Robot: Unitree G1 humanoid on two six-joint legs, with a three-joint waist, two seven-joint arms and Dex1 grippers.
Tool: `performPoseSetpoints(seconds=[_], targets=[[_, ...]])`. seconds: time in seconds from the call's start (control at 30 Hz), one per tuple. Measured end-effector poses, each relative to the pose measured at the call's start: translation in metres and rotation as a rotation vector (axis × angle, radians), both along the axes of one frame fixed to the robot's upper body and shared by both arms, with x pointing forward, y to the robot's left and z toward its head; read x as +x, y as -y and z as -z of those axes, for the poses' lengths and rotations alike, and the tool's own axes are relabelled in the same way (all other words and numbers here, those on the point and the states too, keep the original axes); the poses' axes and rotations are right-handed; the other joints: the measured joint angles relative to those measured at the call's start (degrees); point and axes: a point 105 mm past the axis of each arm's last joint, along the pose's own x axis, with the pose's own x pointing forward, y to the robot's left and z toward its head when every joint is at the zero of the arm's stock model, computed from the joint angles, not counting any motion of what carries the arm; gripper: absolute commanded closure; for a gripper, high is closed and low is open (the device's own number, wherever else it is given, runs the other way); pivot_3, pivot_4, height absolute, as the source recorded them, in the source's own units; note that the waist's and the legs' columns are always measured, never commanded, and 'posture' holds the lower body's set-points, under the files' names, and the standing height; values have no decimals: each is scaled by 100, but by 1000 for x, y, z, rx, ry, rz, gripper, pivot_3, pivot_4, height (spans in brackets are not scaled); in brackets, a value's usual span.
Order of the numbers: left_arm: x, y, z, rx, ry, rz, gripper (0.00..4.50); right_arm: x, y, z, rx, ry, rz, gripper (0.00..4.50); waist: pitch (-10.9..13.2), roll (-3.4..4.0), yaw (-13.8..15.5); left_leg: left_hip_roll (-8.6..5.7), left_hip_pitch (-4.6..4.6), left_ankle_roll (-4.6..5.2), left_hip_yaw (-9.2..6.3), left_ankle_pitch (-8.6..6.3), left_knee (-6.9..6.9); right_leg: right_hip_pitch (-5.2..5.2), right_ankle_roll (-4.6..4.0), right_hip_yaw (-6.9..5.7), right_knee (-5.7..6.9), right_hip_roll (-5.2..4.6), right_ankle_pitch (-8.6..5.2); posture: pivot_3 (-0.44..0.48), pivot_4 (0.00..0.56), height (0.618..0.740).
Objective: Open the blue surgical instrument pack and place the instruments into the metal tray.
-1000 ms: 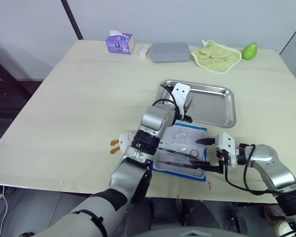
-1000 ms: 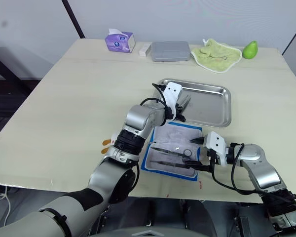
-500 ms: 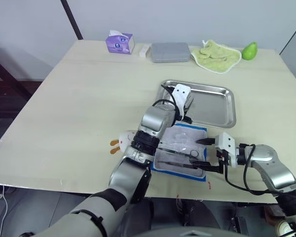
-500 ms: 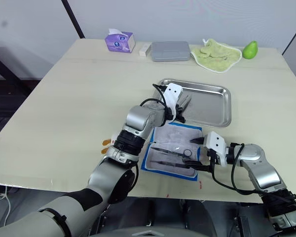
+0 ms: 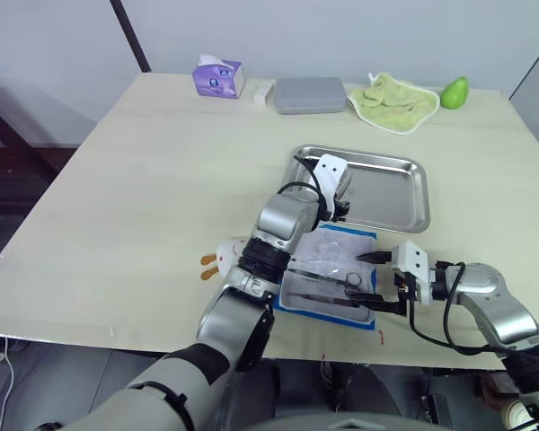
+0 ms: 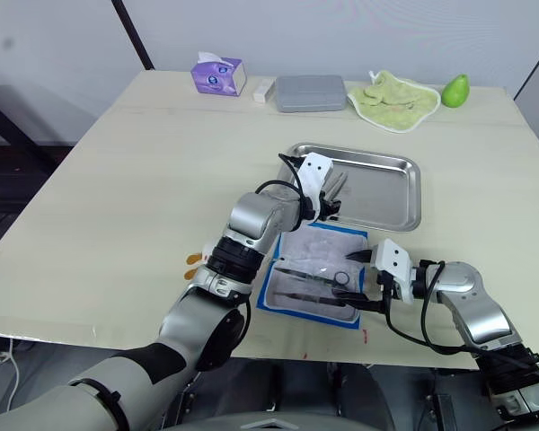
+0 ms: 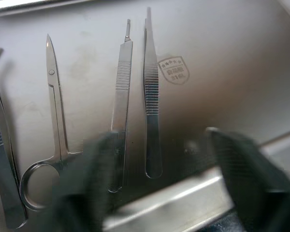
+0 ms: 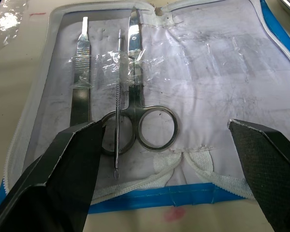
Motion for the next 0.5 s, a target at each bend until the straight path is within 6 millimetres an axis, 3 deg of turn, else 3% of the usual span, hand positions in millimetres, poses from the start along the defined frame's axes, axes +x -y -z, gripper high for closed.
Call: performPoseSetpoints(seconds=[0.17,0.3,0.4,0.5], targets=[[-3,1,-4,-40,19,21,30,0,0,0,0,1,0,0,0,0,-3,0,0,-1,-1,1,-1,0,0,1,0,0,0,0,150,740],[-12,1,-27,-164,119,148,30,0,0,0,0,1,0,0,1,1,-5,1,1,-3,-1,2,-1,0,0,2,1,-1,0,0,150,740],[-22,-9,-43,-243,179,260,30,1,0,-1,1,2,1,0,0,2,-8,2,5,-4,-2,2,-1,0,0,5,2,-1,0,0,150,740],[-27,-23,-45,-285,184,330,30,1,0,0,0,0,0,0,0,3,-3,2,3,-3,-2,2,0,1,0,3,1,-1,0,0,150,740]])
